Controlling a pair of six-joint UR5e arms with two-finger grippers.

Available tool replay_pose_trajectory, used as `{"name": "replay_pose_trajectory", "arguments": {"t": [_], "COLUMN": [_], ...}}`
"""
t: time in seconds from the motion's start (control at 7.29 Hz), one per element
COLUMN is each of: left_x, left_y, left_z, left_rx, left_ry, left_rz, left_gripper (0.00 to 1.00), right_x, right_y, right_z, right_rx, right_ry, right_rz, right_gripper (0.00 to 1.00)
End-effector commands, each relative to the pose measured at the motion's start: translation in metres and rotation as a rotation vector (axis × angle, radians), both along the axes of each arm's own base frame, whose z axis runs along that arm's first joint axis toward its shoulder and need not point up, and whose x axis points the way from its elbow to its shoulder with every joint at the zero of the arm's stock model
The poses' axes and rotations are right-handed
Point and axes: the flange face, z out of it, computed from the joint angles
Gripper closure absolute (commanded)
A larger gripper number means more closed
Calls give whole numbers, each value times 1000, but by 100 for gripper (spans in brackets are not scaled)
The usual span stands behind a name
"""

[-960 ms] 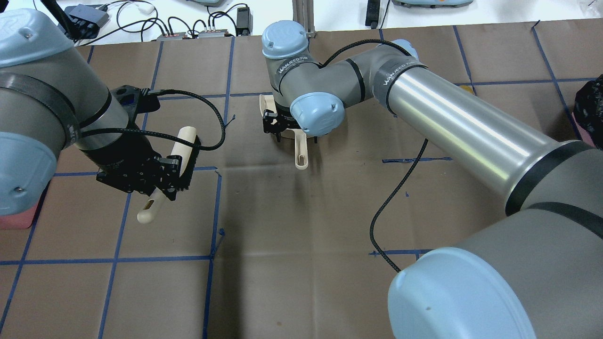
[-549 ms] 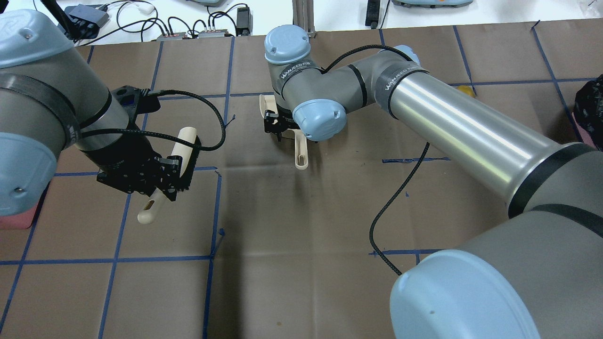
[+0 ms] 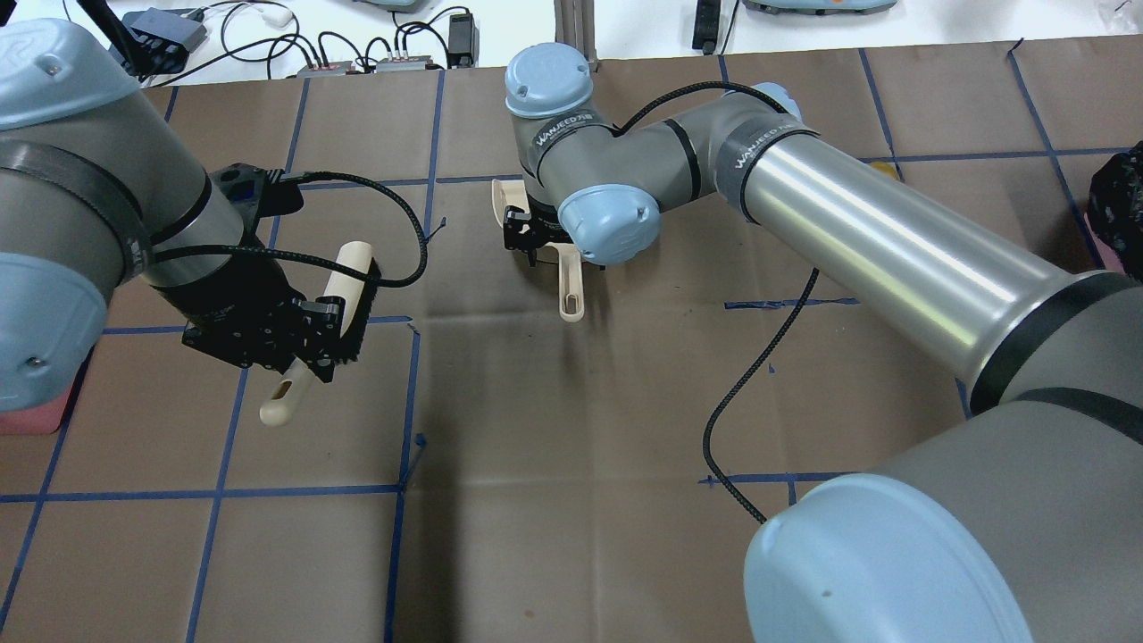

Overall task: Sweep and dump trash in nearest bin
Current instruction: 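Hold the dustpan with the right gripper while the left holds the brush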

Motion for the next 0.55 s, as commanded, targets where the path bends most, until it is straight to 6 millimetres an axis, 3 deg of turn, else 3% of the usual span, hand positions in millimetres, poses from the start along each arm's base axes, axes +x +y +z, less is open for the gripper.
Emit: {"name": "replay_pose_trajectory", "arguments": {"t": [0.0, 0.14, 0.27, 0.41], "left_x": [0, 0, 0, 0], "left_y": [0, 0, 0, 0], "left_z": [0, 0, 0, 0], "left_rx": [1, 1, 1, 0], "left_ry": [0, -1, 0, 0], "left_rz": [2, 0, 0, 0], "left_gripper": [95, 95, 95, 96], "right_x": [1, 0, 0, -1], "right_y": [-1, -1, -1, -2], "right_z": [-11, -12, -12, -12], "right_rx": [15, 16, 16, 16], "right_ry": [6, 8, 8, 9], "right_rz": [2, 0, 0, 3], "right_gripper": [2, 5, 14, 31]}}
